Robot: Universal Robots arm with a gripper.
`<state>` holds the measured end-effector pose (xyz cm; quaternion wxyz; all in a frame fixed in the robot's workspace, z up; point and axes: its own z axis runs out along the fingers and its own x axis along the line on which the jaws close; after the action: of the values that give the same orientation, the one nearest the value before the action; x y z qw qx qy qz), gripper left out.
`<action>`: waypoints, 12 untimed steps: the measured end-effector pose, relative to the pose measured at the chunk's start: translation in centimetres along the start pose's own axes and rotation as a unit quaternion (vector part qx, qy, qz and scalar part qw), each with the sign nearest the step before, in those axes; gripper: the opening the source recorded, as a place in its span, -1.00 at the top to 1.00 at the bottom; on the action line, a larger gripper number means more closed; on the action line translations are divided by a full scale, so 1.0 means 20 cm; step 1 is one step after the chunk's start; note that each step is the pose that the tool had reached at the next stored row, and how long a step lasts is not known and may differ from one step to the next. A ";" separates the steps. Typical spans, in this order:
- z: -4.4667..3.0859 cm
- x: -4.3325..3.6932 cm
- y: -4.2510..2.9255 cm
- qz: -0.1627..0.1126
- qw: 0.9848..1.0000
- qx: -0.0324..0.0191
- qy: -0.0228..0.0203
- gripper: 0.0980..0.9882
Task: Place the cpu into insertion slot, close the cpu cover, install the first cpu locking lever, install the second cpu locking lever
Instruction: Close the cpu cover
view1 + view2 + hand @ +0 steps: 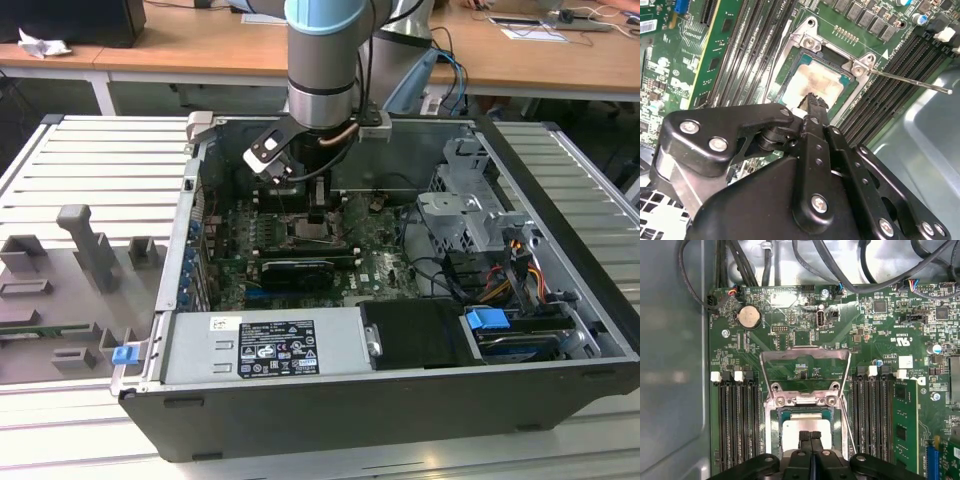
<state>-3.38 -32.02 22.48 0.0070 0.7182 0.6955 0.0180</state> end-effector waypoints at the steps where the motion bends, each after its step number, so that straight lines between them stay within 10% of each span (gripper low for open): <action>1: -0.012 0.000 0.001 0.000 1.000 0.000 0.000 0.98; 9: -0.046 0.011 0.003 0.000 1.000 0.001 -0.004 0.98; 12: -0.111 0.012 0.005 0.000 1.000 0.001 -0.004 0.98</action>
<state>-3.35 -31.82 24.71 0.0091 0.7185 0.6953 0.0145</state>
